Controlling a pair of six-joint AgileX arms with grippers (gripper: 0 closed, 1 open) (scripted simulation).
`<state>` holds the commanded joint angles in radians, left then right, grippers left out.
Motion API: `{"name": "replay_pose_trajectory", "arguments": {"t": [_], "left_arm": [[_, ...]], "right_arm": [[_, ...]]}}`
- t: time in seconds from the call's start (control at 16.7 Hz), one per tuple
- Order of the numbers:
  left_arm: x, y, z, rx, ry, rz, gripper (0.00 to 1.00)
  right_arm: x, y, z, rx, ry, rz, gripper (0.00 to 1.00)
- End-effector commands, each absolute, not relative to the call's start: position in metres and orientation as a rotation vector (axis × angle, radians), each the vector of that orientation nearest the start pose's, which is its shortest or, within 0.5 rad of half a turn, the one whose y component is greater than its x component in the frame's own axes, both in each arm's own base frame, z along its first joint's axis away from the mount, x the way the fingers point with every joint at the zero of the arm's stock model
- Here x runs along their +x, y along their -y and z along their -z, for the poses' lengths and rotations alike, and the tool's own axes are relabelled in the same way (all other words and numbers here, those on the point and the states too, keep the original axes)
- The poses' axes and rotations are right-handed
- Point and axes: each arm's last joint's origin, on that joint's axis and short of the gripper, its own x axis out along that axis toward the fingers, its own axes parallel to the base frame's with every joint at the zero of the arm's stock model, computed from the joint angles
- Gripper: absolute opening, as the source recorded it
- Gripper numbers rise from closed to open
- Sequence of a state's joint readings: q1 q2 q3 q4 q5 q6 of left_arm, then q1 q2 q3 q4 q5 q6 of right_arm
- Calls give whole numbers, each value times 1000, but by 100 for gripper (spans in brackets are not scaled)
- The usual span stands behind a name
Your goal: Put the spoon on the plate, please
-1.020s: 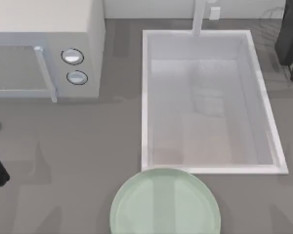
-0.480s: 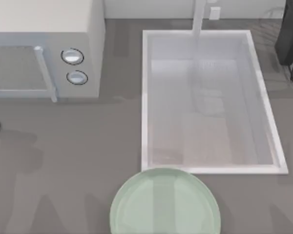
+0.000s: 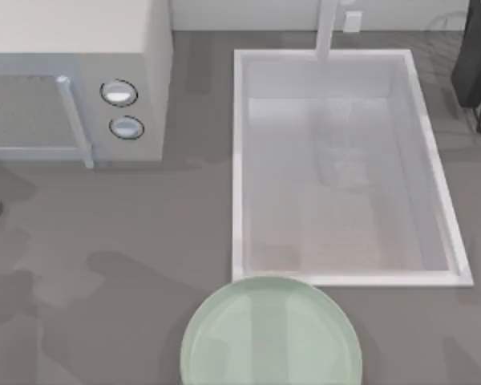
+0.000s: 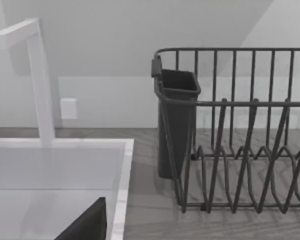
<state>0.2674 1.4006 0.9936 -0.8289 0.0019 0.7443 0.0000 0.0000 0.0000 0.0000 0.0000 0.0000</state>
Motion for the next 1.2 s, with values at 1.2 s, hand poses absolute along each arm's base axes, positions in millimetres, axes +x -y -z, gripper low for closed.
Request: {"name": "replay_pose_trajectory", "arguments": {"t": [1.2], "left_arm": [[307,-145,-155,490,-1519,491,100]], "right_arm": [[106,1,-160,0,0,0,100]]}}
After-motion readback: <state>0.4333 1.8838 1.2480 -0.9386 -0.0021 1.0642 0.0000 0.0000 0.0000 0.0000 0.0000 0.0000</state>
